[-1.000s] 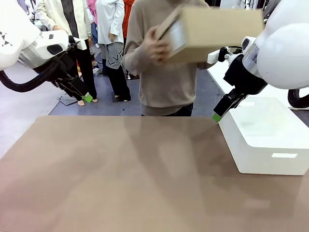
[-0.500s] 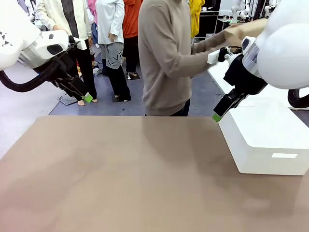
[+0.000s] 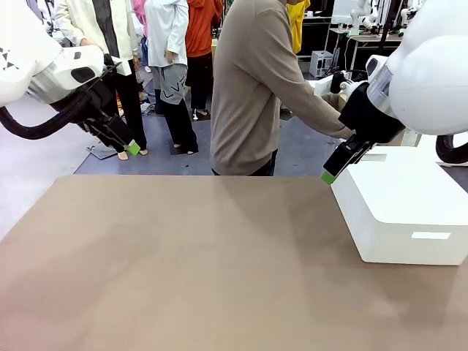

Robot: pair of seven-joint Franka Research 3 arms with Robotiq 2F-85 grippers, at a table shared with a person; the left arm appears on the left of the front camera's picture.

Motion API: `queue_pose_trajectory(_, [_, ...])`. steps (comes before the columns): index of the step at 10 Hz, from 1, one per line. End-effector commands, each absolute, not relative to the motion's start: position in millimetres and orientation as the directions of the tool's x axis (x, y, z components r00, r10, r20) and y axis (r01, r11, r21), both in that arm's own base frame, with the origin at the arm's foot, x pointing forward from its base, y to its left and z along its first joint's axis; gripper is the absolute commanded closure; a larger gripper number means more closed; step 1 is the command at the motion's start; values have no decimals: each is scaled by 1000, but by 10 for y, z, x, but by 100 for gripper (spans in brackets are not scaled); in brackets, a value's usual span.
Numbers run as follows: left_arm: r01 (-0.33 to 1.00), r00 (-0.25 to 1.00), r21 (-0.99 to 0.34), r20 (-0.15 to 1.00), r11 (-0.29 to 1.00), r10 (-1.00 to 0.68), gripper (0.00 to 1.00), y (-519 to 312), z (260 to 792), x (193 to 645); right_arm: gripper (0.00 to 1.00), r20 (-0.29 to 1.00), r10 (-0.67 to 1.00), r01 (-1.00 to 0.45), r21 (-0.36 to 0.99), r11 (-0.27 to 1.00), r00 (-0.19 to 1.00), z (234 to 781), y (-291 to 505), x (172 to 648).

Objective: Pack the shoes into the box.
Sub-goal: Press down on the lid of the Shoes Box.

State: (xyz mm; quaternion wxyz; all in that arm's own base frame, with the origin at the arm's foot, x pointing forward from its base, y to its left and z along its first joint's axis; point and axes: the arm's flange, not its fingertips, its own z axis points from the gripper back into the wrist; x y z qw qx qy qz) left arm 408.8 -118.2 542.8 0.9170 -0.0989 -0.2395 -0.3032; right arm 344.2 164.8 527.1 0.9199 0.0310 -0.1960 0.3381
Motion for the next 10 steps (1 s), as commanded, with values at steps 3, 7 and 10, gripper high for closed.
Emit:
queue_pose_trajectory(3, [594, 708, -34, 496, 804, -502, 0, -1174, 5444, 4099, 0, 380, 611, -634, -79, 769, 694, 5283, 1656, 3459])
queue_pose_trajectory(7, [594, 708, -34, 496, 804, -502, 0, -1174, 5444, 4099, 0, 380, 611, -634, -79, 769, 694, 5283, 1656, 3459])
queue_pose_trajectory(10, [594, 708, -34, 496, 804, -502, 0, -1174, 5444, 4099, 0, 380, 611, -634, -79, 769, 694, 5283, 1656, 3459])
